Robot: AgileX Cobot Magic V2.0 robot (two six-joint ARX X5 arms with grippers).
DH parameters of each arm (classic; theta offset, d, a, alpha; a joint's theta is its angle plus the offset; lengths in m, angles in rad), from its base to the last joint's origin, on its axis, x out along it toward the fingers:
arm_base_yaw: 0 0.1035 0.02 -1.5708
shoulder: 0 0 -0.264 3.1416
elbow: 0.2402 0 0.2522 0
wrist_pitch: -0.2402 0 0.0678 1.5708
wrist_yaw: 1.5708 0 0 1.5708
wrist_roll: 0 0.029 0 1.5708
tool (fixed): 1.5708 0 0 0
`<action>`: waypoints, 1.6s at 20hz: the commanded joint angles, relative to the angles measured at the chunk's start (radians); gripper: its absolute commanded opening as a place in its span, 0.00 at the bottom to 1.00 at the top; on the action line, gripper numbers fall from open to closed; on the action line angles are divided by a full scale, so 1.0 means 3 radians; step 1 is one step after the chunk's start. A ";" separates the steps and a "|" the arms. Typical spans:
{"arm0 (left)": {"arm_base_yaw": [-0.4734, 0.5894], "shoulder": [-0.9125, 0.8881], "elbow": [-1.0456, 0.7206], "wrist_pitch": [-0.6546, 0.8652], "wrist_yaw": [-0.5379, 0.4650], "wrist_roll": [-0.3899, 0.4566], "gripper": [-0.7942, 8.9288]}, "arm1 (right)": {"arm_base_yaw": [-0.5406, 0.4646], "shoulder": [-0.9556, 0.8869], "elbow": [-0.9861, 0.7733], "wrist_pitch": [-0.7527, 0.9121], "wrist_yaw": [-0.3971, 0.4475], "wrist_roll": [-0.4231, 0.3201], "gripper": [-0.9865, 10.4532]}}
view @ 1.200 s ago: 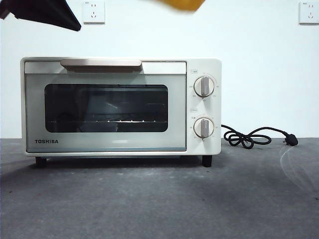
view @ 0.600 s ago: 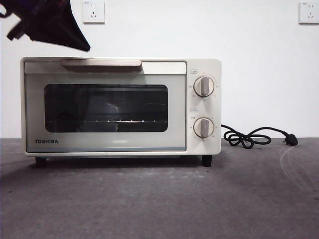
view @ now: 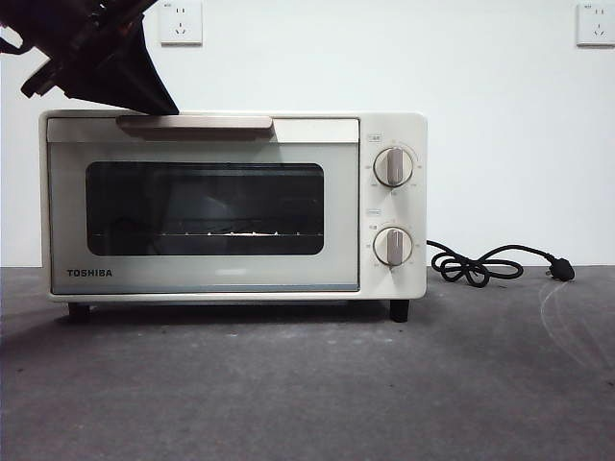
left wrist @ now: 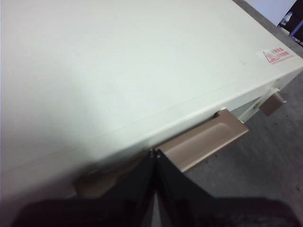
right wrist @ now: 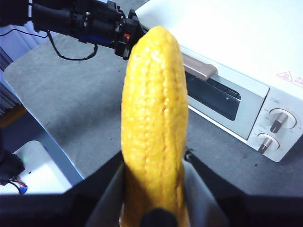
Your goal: Take the corn from the table,put the corn in the oven
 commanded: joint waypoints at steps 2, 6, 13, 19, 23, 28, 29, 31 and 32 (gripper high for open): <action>-0.0033 0.0086 -0.0071 -0.0384 -0.0009 0.0006 0.08 | 0.0004 -0.0001 0.0015 0.0014 0.0014 -0.0025 0.08; -0.0086 0.0086 -0.0071 -0.0632 -0.0003 0.0009 0.08 | 0.0004 -0.0001 0.0015 0.0013 0.0027 -0.0043 0.08; -0.0226 0.0085 -0.0071 -0.1151 0.0017 0.0114 0.08 | 0.0004 0.0000 0.0015 -0.0019 0.0075 -0.0048 0.08; -0.0356 0.0065 -0.0071 -0.1544 0.0017 0.0167 0.08 | 0.0004 0.0000 0.0015 -0.0025 0.0074 -0.0050 0.08; -0.0539 -0.0034 -0.0071 -0.1858 0.0017 0.0193 0.08 | 0.0004 0.0000 0.0015 -0.0034 0.0072 -0.0048 0.08; -0.0739 -0.0347 -0.0071 -0.2126 0.0017 0.0191 0.08 | 0.0005 0.0004 0.0015 -0.0034 0.0043 -0.0052 0.08; -0.0771 -0.0456 -0.0071 -0.2136 0.0017 0.0189 0.08 | 0.0005 0.0014 0.0015 -0.0024 0.0004 -0.0055 0.08; -0.0813 -0.0720 -0.0071 -0.2134 0.0017 0.0179 0.08 | 0.0005 0.0071 0.0015 0.0019 -0.0106 -0.0136 0.08; -0.0819 -0.0867 -0.0071 -0.2130 0.0015 0.0175 0.08 | 0.0005 0.0109 0.0015 0.0070 -0.0146 -0.0158 0.08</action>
